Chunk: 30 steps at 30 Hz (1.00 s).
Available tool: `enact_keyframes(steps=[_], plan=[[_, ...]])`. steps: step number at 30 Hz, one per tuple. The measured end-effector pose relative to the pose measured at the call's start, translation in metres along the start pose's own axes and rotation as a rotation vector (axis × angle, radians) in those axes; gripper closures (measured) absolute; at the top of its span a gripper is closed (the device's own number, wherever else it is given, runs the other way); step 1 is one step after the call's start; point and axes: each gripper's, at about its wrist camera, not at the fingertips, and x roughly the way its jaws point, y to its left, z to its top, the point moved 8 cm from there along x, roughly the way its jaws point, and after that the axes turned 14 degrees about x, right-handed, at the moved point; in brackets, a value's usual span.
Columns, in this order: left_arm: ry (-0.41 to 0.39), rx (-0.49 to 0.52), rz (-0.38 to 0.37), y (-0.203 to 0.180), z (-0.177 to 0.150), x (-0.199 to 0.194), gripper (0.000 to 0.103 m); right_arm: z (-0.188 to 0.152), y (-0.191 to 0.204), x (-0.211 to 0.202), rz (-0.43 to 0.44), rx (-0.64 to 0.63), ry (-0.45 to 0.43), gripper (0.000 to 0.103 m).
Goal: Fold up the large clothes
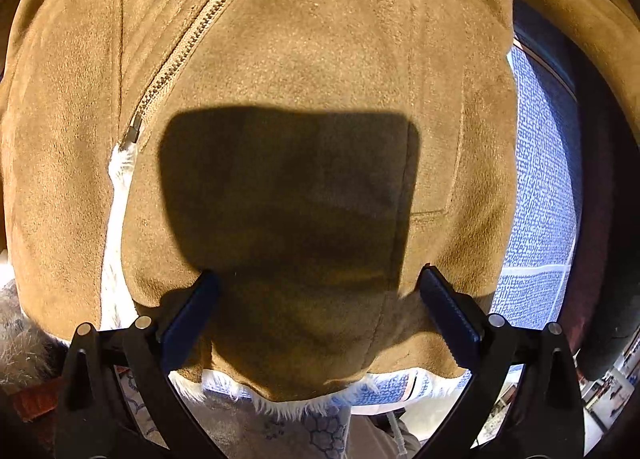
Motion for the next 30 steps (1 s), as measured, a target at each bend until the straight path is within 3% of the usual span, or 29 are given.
enact_keyframes(steps=[4, 6, 7, 8, 9, 11, 13, 16, 17, 20, 22, 25, 28, 30], plan=[[0.089, 0.050, 0.070, -0.014, 0.000, 0.042, 0.042, -0.003, -0.004, 0.002, 0.008, 0.039, -0.013, 0.005], [0.114, 0.094, 0.139, -0.016, -0.001, 0.054, 0.062, -0.006, -0.006, 0.001, 0.014, 0.057, -0.022, 0.005], [0.107, 0.110, 0.159, -0.017, 0.003, 0.051, 0.078, -0.007, -0.007, 0.001, 0.018, 0.061, -0.027, 0.005], [0.075, 0.106, 0.120, -0.021, 0.009, 0.041, 0.091, -0.008, -0.008, 0.001, 0.021, 0.064, -0.032, 0.005], [0.037, 0.094, 0.076, -0.025, 0.015, 0.028, 0.091, -0.010, -0.010, 0.001, 0.023, 0.066, -0.037, 0.005], [-0.101, 0.107, 0.106, -0.027, 0.035, -0.021, 0.092, -0.012, -0.011, 0.001, 0.028, 0.068, -0.043, 0.005], [-0.300, 0.130, 0.168, -0.028, 0.058, -0.095, 0.092, -0.013, -0.013, 0.001, 0.028, 0.068, -0.043, 0.005], [-0.568, 0.049, 0.174, -0.010, 0.076, -0.207, 0.092, -0.012, -0.012, 0.004, 0.023, 0.068, -0.023, 0.005], [-0.632, 0.012, 0.186, 0.001, 0.077, -0.236, 0.092, -0.009, -0.011, 0.005, 0.021, 0.067, -0.012, 0.005], [-0.714, -0.103, 0.167, 0.030, 0.073, -0.272, 0.092, -0.004, -0.011, 0.009, 0.017, 0.066, 0.016, 0.005], [-0.722, -0.168, 0.162, 0.047, 0.062, -0.271, 0.092, -0.002, -0.012, 0.009, 0.016, 0.066, 0.027, 0.005], [-0.657, -0.284, 0.191, 0.074, 0.026, -0.244, 0.092, 0.000, -0.013, 0.010, 0.017, 0.063, 0.027, 0.005], [-0.567, -0.496, 0.187, 0.104, -0.032, -0.189, 0.089, 0.001, -0.016, 0.012, 0.017, 0.059, 0.025, 0.005], [-0.483, -0.645, 0.207, 0.116, -0.073, -0.151, 0.078, 0.005, -0.013, 0.014, 0.016, 0.059, 0.027, 0.005]])
